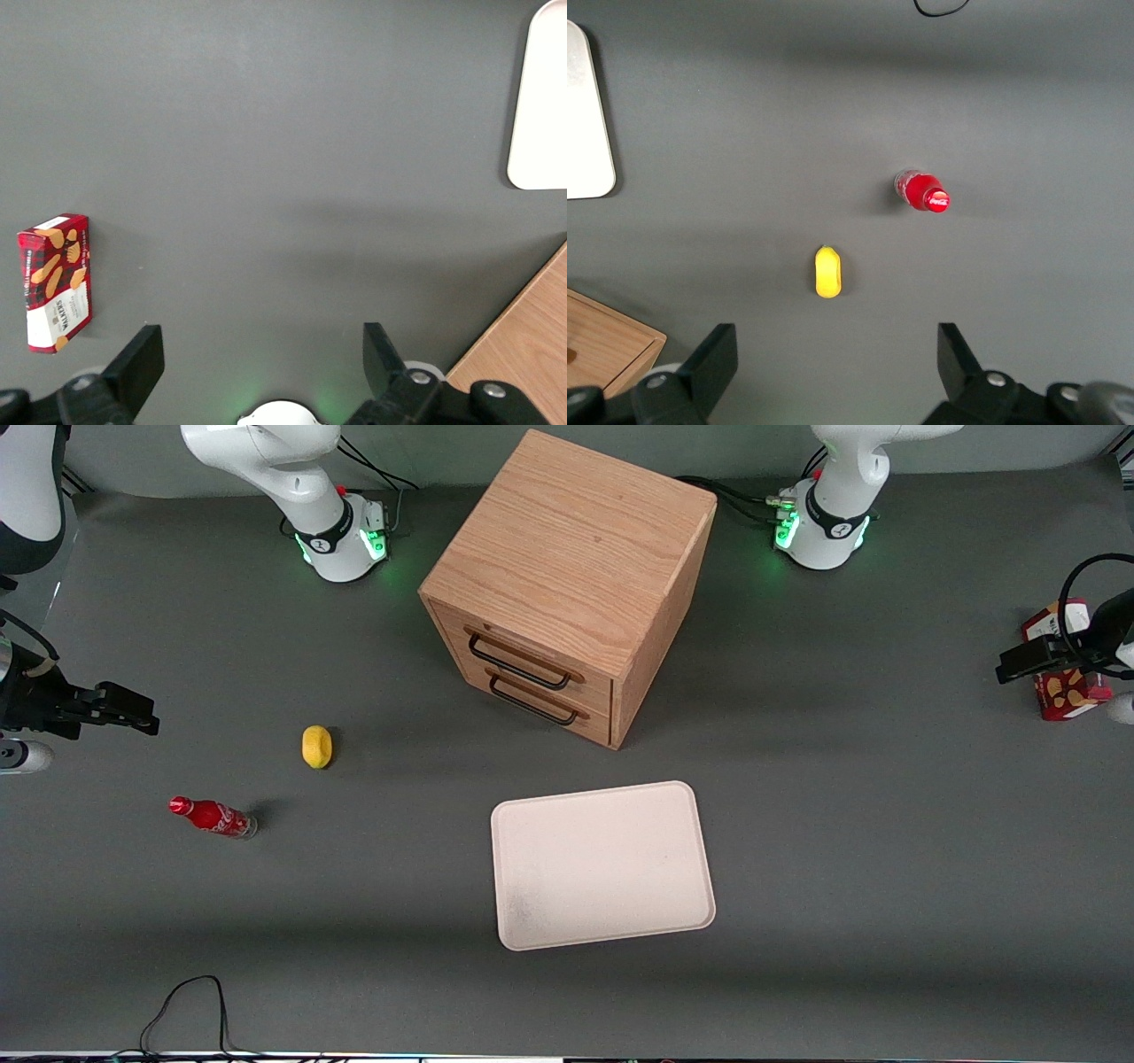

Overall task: Place red cookie box on tray
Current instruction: 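Move the left gripper over the red plaid shortbread box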

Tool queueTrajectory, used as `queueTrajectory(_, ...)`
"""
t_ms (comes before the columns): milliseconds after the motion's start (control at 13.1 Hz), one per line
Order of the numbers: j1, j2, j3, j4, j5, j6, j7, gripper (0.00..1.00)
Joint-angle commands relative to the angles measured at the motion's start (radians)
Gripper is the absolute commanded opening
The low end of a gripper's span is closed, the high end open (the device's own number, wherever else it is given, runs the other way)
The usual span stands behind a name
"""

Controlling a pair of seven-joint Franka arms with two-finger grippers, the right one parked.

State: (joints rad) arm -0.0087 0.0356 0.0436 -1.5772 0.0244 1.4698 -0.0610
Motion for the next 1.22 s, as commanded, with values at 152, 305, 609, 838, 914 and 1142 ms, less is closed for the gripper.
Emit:
queueTrajectory(152, -0.048, 0.023, 0.050, 0.042, -0.005, -0.032, -0.025, 1.00)
queueTrajectory(305, -0.047, 0.049, 0.051, 0.077, 0.005, -0.032, -0.025, 1.00)
queueTrajectory(609, -0.045, 0.061, 0.051, 0.095, 0.005, -0.037, -0.026, 1.00)
queueTrajectory(838, -0.047, 0.072, 0.051, 0.092, -0.008, -0.031, -0.026, 1.00)
queueTrajectory(914, -0.047, 0.079, 0.050, 0.092, -0.008, -0.040, -0.028, 1.00)
queueTrajectory(1142, -0.054, 0.079, 0.050, 0.100, 0.002, -0.040, -0.030, 1.00)
